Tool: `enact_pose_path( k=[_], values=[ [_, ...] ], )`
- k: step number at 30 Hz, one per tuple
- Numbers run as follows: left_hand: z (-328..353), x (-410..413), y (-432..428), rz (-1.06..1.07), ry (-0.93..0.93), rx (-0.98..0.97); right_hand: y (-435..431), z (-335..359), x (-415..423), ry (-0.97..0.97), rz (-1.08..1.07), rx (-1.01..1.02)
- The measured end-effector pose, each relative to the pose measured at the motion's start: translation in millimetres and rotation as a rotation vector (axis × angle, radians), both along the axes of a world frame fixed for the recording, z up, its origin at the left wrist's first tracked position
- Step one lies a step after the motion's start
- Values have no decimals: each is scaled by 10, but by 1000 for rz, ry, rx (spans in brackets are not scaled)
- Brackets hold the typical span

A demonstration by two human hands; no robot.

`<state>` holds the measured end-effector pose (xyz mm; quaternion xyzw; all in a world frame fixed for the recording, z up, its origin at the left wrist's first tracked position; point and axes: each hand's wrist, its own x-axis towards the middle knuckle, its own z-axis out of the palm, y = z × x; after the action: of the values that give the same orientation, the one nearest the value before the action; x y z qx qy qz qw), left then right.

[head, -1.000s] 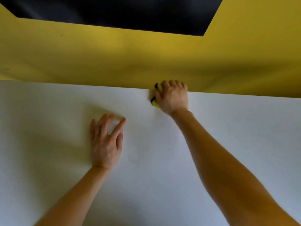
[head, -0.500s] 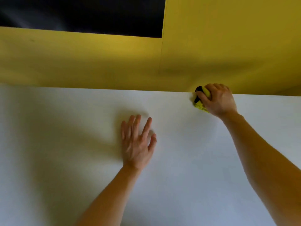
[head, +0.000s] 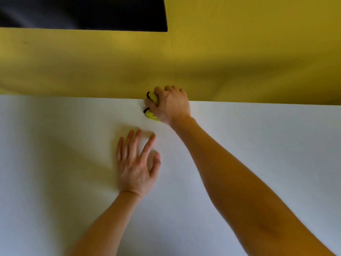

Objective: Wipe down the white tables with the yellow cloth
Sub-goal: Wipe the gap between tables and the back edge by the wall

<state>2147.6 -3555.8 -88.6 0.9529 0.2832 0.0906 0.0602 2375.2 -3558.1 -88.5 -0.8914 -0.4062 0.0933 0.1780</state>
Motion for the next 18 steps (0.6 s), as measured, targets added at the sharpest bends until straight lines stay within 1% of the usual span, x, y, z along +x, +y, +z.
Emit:
enact_pose_path(
  k=[2,5,7,9,10,13,15,16,18],
  values=[
    [9,-4,-15,6,6,-5,-679,-88,381,-38,-142,68],
    [14,-11,-20,-3,-8,-16,-1831,-63,908,-106,-321,57],
    [0,-7,-2,-5,-30,-16,-2115,-33,1052,-178,-410,1],
    [-3,0,-6,-12,-22,-15,-1827,-53,861,-225,-513,-68],
    [5,-6,-16,-9,-28,-24,-1516,-74,680,-220,-507,-64],
    [-6,-6,-3,-21,-20,-10,-249,-35,-32,-131,-252,-6],
    [-21,-34,3,-30,-13,-4,454,80,-455,-68,-97,-50],
    [-27,-53,-6,-42,-14,6,628,125,-576,-49,-48,-71],
    [-26,-38,-6,-39,-27,14,655,102,-513,-27,17,-80]
  ],
)
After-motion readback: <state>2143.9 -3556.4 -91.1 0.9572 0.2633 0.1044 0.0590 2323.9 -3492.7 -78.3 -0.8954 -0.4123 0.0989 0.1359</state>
